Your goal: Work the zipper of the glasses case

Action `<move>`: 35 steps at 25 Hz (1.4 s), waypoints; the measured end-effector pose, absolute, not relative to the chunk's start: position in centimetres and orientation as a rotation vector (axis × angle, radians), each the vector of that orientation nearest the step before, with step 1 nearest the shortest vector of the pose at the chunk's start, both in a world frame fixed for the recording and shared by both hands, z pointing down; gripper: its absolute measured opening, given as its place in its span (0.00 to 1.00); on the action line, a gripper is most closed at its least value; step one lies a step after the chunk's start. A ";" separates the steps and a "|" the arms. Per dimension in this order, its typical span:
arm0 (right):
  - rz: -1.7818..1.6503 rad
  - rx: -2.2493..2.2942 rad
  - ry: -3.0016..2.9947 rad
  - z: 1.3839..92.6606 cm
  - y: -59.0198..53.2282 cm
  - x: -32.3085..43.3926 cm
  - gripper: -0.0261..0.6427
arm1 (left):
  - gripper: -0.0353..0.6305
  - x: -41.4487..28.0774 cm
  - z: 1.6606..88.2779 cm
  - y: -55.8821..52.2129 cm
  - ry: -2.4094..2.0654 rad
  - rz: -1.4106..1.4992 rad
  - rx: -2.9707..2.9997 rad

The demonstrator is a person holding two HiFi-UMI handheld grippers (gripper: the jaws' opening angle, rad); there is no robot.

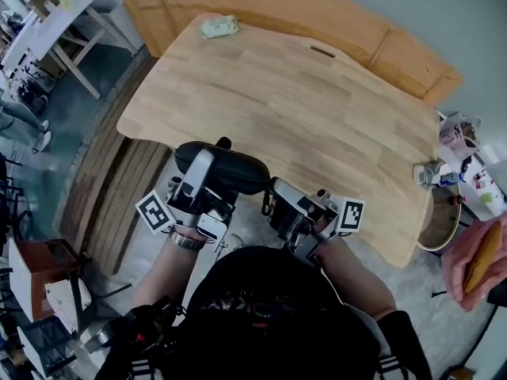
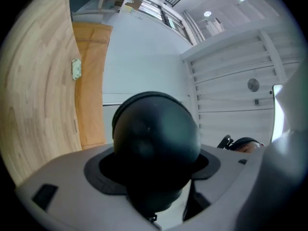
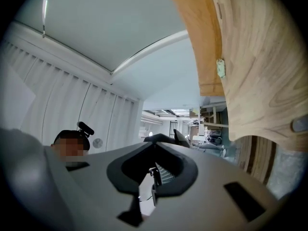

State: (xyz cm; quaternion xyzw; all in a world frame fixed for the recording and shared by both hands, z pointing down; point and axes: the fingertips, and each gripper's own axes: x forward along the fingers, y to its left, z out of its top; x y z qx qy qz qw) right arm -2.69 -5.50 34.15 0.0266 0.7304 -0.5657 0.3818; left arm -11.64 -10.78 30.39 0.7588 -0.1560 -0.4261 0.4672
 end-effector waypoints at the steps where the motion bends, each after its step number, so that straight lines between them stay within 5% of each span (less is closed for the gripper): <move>1: -1.445 0.058 1.867 34.3 -5.5 -2.7 0.08 | 0.59 -11.6 30.4 -10.7 -0.391 -1.038 1.871; 17: -1.346 -0.265 2.203 37.1 -5.3 -2.6 0.06 | 0.58 -10.4 30.8 -9.8 -0.827 -0.671 2.353; 29: -1.306 -0.237 2.304 36.6 -3.7 -4.3 0.06 | 0.58 -6.4 32.3 -7.6 -1.095 -0.088 2.870; 35: -1.323 -0.192 2.248 36.3 -3.3 -4.2 0.06 | 0.58 -6.6 32.4 -7.3 -1.031 -0.144 2.810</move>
